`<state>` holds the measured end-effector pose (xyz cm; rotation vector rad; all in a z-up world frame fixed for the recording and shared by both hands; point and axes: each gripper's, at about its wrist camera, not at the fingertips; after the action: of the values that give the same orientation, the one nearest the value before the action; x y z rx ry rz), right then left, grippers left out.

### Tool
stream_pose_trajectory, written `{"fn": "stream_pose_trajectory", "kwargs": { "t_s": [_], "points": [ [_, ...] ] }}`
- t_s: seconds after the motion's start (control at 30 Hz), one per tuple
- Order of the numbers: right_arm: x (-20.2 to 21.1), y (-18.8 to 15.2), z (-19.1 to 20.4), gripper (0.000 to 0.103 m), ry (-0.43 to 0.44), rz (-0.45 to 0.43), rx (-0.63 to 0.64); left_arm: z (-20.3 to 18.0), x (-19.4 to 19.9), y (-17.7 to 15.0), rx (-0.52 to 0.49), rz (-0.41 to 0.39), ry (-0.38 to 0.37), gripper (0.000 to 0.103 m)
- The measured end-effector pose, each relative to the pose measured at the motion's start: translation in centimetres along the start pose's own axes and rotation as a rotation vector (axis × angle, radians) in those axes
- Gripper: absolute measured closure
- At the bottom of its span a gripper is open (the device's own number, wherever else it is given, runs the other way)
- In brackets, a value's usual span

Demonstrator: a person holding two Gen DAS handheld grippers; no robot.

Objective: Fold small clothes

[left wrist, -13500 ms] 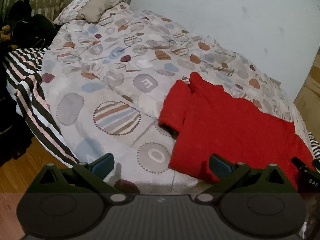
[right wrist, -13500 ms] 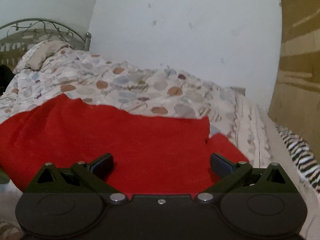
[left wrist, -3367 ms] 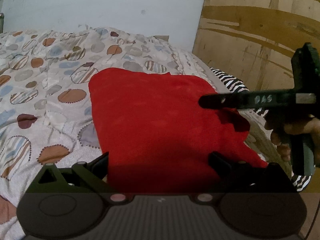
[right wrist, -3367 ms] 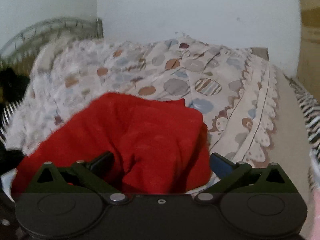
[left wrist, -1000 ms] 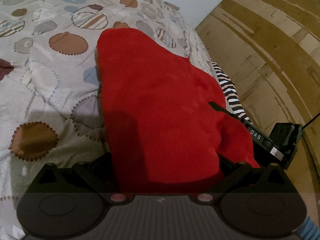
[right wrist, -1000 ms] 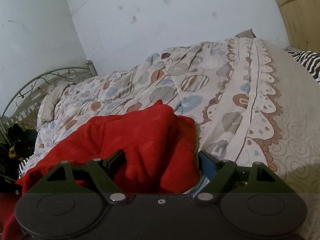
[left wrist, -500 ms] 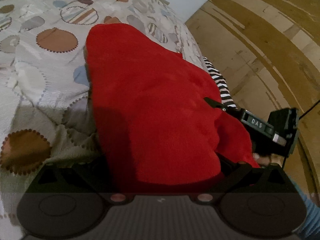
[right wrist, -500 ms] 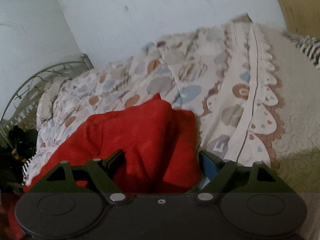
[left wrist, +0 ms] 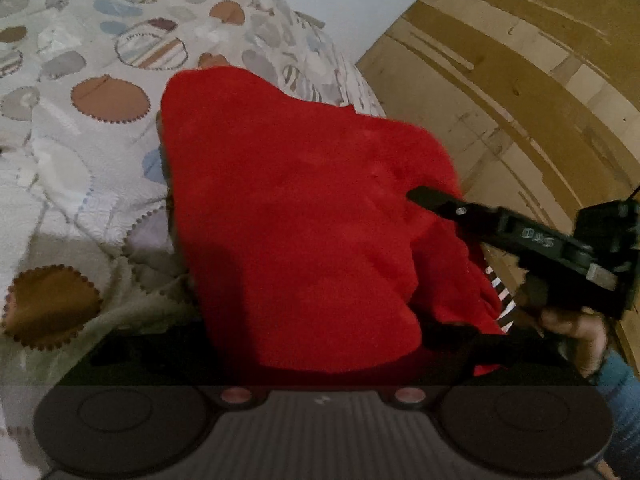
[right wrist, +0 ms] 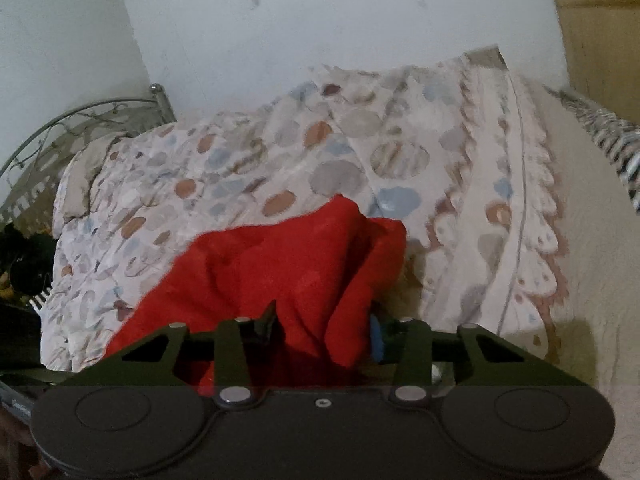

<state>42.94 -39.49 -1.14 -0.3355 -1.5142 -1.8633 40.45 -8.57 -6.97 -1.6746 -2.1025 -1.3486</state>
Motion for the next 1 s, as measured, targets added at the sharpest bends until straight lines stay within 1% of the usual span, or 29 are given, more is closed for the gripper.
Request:
{"fn": "stream_pose_trajectory", "kwargs": {
  "t_s": [0.07,0.17,0.23,0.3,0.4,0.47,0.57,0.63,0.7,0.73,0.77,0.8,0.87,0.9,0.93,1.0],
  "points": [
    [0.8,0.6,1.4,0.061,0.009,-0.012,0.051,-0.5,0.5,-0.1,-0.005,-0.011,0.017,0.028],
    [2.1,1.4,3.9,0.063,0.024,-0.025,0.121,-1.5,1.6,0.0,-0.029,-0.028,0.035,0.036],
    [2.9,2.0,5.2,0.064,0.042,-0.040,0.137,-2.1,2.6,0.3,-0.056,-0.035,0.043,0.037],
    [3.4,2.7,6.4,0.065,0.065,-0.062,0.149,-2.5,3.8,0.7,-0.088,-0.051,0.069,0.037],
    [3.4,3.4,8.0,0.065,0.104,-0.091,0.147,-2.9,6.2,1.3,-0.167,-0.082,0.162,0.037],
    [2.8,3.8,8.8,0.065,0.137,-0.110,0.135,-2.5,7.8,1.9,-0.202,-0.092,0.219,0.037],
    [0.8,4.1,9.7,0.065,0.203,-0.141,0.067,-1.3,9.9,2.9,-0.212,-0.091,0.287,0.037],
    [-1.3,4.1,10.1,0.065,0.240,-0.141,0.017,-0.1,10.7,3.2,-0.202,-0.087,0.336,0.037],
    [-3.8,4.0,10.5,0.065,0.261,-0.119,-0.025,1.3,10.6,3.2,-0.187,-0.065,0.382,0.037],
    [-5.3,3.7,10.7,0.065,0.261,-0.100,-0.040,2.3,10.2,3.0,-0.170,-0.041,0.395,0.036],
    [-6.7,3.4,10.8,0.065,0.256,-0.079,-0.049,3.1,9.9,2.7,-0.144,-0.026,0.391,0.034],
    [-8.1,3.0,10.9,0.064,0.238,-0.053,-0.049,3.7,9.9,2.2,-0.125,-0.027,0.384,0.032],
    [-9.9,2.1,11.1,0.060,0.171,-0.024,-0.028,4.6,9.9,1.4,-0.109,-0.056,0.367,0.024],
    [-10.4,1.7,10.9,0.059,0.140,-0.019,-0.015,4.8,9.9,1.1,-0.105,-0.065,0.365,0.022],
    [-10.7,1.3,10.5,0.056,0.132,-0.018,-0.013,5.0,9.9,0.9,-0.102,-0.070,0.370,0.018],
    [-10.8,0.7,9.6,0.052,0.131,-0.019,-0.028,5.0,9.6,0.5,-0.106,-0.074,0.370,0.016]
  ]
}}
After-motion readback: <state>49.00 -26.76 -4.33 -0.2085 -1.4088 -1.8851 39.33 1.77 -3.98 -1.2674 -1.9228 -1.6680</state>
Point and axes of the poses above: each gripper's, at about its wrist camera, not at the fingertips, and x roughly against the way its jaws point, z to its left, y to its top, and after that the axes turned 4 degrees about z, right-handed
